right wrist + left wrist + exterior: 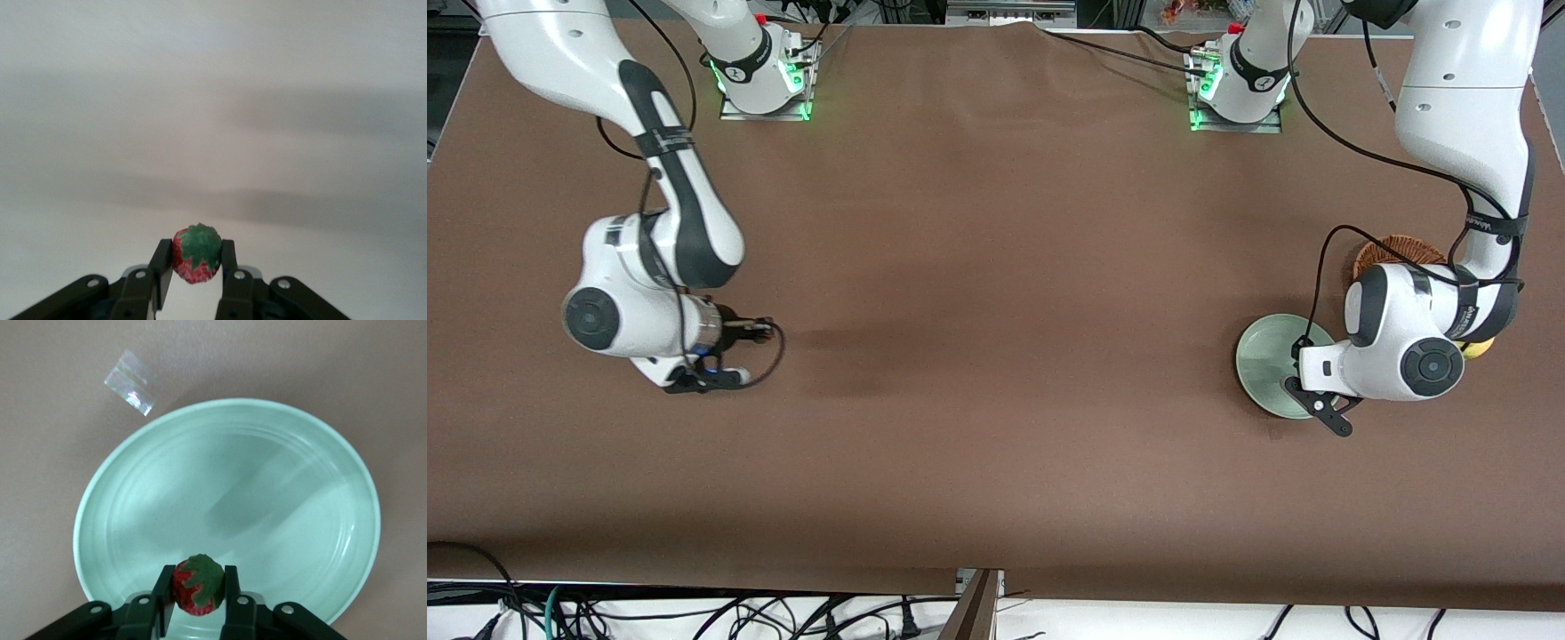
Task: Collect all strawberries into plate
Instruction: 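Carry the strawberry over the plate while the right gripper grasps another strawberry, then release the strawberry onto the plate while the right gripper carries another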
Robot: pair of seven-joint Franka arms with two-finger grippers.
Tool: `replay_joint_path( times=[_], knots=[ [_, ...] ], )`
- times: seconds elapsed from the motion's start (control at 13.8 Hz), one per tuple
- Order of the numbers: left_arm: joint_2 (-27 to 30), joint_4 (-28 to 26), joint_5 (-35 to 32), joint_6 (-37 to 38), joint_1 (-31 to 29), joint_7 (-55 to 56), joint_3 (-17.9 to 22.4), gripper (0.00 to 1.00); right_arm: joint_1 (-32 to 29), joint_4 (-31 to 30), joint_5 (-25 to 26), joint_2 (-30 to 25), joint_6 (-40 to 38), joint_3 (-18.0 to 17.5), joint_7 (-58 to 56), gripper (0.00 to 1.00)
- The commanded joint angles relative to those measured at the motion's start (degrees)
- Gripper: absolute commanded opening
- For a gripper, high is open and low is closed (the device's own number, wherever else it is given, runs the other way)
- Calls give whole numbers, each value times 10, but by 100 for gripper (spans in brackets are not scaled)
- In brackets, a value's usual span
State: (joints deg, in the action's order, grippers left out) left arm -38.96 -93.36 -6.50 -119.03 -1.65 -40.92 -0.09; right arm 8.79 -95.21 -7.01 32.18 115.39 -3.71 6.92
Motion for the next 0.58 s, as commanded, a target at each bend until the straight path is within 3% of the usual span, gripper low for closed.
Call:
replay_joint_path(
  times=[0.0,0.14,0.22,0.36,0.51],
  knots=[
    [4,6,-5,5,-2,-10,-8,100,63,84,-11,61,-12,-1,132,23],
    [5,7,-6,5,-2,-11,-8,100,117,146,-14,101,-10,-2,228,23],
    [7,11,-11,5,-2,-11,-8,100,143,175,-40,122,-3,-2,282,23],
    [13,22,-10,10,-3,-11,-11,100,195,217,-96,159,67,-2,363,23],
    [36,25,-6,14,6,1,-15,100,249,222,-100,180,143,-1,422,23]
  ],
)
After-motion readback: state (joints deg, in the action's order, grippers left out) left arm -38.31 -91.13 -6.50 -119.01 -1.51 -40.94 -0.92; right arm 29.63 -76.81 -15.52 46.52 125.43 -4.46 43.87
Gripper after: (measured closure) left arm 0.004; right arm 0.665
